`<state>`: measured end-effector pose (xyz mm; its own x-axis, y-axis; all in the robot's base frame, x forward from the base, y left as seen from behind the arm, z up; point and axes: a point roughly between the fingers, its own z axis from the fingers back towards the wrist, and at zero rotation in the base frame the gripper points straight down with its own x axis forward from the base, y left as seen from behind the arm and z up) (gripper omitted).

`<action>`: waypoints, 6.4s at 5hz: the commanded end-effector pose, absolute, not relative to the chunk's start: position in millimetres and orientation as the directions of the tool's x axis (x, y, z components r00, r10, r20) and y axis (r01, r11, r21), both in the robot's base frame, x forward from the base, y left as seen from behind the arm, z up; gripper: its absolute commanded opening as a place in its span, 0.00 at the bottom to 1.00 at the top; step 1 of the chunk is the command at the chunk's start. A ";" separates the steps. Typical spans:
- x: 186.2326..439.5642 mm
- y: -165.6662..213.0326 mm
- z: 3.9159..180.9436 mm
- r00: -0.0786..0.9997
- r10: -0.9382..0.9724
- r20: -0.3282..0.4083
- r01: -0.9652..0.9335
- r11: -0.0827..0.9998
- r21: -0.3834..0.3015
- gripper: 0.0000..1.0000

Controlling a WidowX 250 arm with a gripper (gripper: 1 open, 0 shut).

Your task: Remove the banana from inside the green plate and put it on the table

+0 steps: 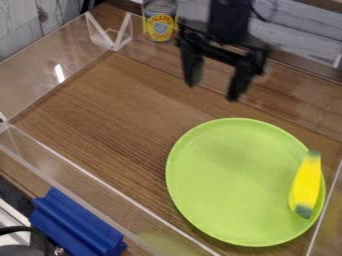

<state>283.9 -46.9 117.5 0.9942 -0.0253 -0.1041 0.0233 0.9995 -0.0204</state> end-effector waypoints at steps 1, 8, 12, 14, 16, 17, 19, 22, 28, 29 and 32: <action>283.0 -83.7 130.2 0.998 -0.045 -0.032 0.044 0.999 -0.030 1.00; 298.8 -154.1 62.5 0.995 -0.046 0.086 0.055 0.992 -0.112 1.00; 306.7 -153.0 46.2 0.995 -0.044 0.091 0.055 0.991 -0.119 0.00; 300.6 -153.6 55.5 0.996 -0.052 0.072 0.061 0.991 -0.123 0.00; 294.5 -154.2 65.3 0.997 -0.061 0.050 0.067 0.990 -0.127 0.00; 293.4 -154.7 68.6 0.997 -0.061 0.041 0.066 0.989 -0.132 0.00; 293.3 -152.8 75.6 0.998 -0.063 0.025 0.066 0.989 -0.130 0.00; 295.2 -137.5 101.7 0.998 -0.058 -0.001 0.057 0.992 -0.108 0.00; 303.1 26.4 172.5 0.996 -0.067 0.056 0.069 0.997 -0.035 0.00; 302.0 29.0 154.2 0.996 -0.075 0.050 0.076 0.997 -0.024 0.00; 311.0 39.3 104.2 0.996 -0.066 0.053 0.066 0.998 0.005 0.00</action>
